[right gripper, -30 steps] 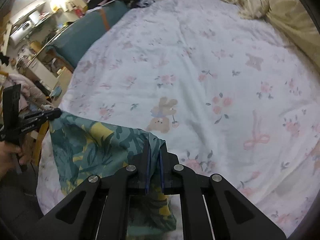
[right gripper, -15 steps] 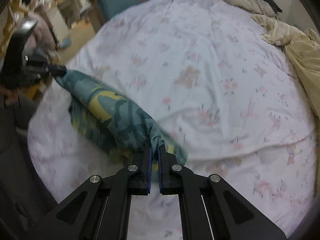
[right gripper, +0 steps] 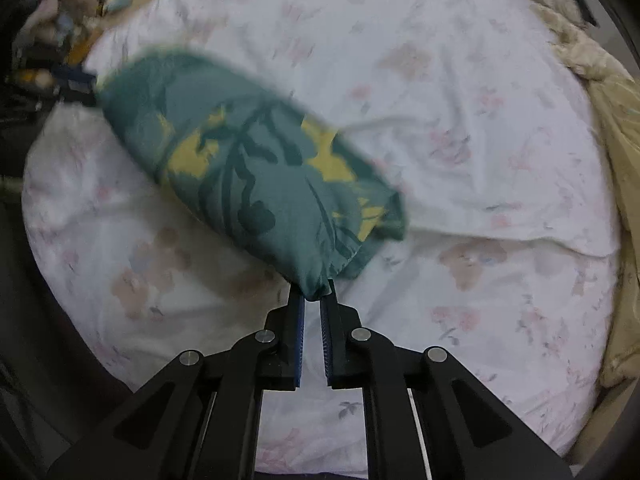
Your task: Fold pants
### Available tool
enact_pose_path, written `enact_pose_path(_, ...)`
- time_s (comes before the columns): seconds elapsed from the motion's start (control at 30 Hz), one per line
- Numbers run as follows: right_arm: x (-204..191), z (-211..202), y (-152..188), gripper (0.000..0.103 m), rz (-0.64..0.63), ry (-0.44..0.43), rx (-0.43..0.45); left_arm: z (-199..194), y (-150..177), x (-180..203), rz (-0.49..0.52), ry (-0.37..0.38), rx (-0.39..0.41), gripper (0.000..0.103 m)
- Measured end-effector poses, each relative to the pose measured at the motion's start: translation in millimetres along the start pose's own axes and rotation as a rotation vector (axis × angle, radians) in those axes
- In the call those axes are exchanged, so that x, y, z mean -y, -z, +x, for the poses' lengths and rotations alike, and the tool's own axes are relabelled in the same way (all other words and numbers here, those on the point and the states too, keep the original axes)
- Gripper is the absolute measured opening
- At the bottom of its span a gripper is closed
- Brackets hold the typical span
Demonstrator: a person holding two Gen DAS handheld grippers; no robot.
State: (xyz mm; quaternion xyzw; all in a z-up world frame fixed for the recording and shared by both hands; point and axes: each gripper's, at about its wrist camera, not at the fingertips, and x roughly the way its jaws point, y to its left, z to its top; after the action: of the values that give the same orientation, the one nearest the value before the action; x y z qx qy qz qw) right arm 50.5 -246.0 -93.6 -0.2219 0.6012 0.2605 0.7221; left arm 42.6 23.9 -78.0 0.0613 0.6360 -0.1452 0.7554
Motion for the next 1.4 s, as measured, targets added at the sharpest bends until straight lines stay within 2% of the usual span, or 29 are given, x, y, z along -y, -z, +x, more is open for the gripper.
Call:
enact_pose_path(0.03,5,-11,-2,0.026,0.026,-0.002,0.022,-14,-6,-5,-0.045,-0.012,0.044,0.052)
enact_pose_path(0.07,8,-18,-3,0.049,0.046,0.003,0.030,-26,-10,-7,-0.067,-0.045,0.093,0.055)
enact_pose_path(0.1,12,-30,-5,0.052,0.063,0.012,0.048,-35,-14,-8,-0.073,-0.070,0.138,0.055)
enact_pose_path(0.13,13,-42,-8,0.051,0.066,0.019,0.088,-43,-18,-9,-0.089,-0.085,0.195,0.055)
enact_pose_path(0.2,17,-56,-16,0.049,0.123,-0.002,0.158,-44,-24,-13,-0.155,-0.015,0.254,0.054)
enact_pose_path(0.23,18,-58,-21,0.046,0.180,-0.040,0.192,-34,-29,-12,-0.204,0.050,0.240,0.054)
enact_pose_path(0.27,18,-56,-27,0.035,0.227,-0.092,0.221,-23,-33,-9,-0.231,0.098,0.221,0.048)
enact_pose_path(0.3,15,-50,-32,0.028,0.263,-0.143,0.238,-12,-36,-5,-0.242,0.126,0.211,0.044)
enact_pose_path(0.33,10,-38,-37,0.025,0.281,-0.185,0.239,3,-39,4,-0.248,0.135,0.201,0.039)
enact_pose_path(0.43,-13,-1,-51,0.022,0.268,-0.201,0.178,38,-33,24,-0.257,0.135,0.145,0.030)
enact_pose_path(0.47,-20,16,-53,0.022,0.256,-0.198,0.141,46,-28,30,-0.251,0.133,0.137,0.030)
enact_pose_path(0.53,-26,39,-49,0.019,0.244,-0.156,0.078,56,-21,44,-0.182,0.060,0.139,0.032)
enact_pose_path(0.57,-26,48,-48,0.019,0.255,-0.157,0.041,58,-19,46,-0.166,0.050,0.136,0.033)
enact_pose_path(0.67,-20,52,-39,0.019,0.251,-0.117,-0.008,57,-10,36,-0.200,0.059,0.109,0.034)
enact_pose_path(0.73,-10,56,-30,0.013,0.261,-0.052,-0.049,55,-4,28,-0.213,0.048,0.088,0.035)
enact_pose_path(0.77,-3,58,-25,0.011,0.269,-0.032,-0.068,55,1,22,-0.234,0.042,0.076,0.039)
enact_pose_path(0.87,16,62,-11,0.011,0.360,-0.078,-0.108,57,14,5,-0.302,0.027,0.025,0.040)
enact_pose_path(0.9,21,56,-11,0.011,0.380,-0.102,-0.090,55,18,-1,-0.324,0.015,0.016,0.040)
enact_pose_path(0.97,32,34,-11,0.012,0.401,-0.092,-0.030,47,22,-12,-0.364,-0.011,0.019,0.039)
enact_pose_path(1.07,53,0,-8,0.019,0.466,-0.077,0.084,24,21,-27,-0.442,-0.034,0.113,0.038)
enact_pose_path(1.13,64,-12,-10,0.019,0.542,-0.126,0.170,16,14,-30,-0.468,-0.021,0.183,0.038)
enact_pose_path(1.23,61,-8,-27,0.019,0.585,-0.175,0.221,28,-5,-20,-0.445,0.045,0.197,0.038)
enact_pose_path(1.33,41,21,-47,0.019,0.599,-0.236,0.216,48,-19,-5,-0.408,0.071,0.193,0.038)
enact_pose_path(1.4,25,37,-52,0.019,0.596,-0.245,0.213,60,-20,-3,-0.411,0.081,0.176,0.038)
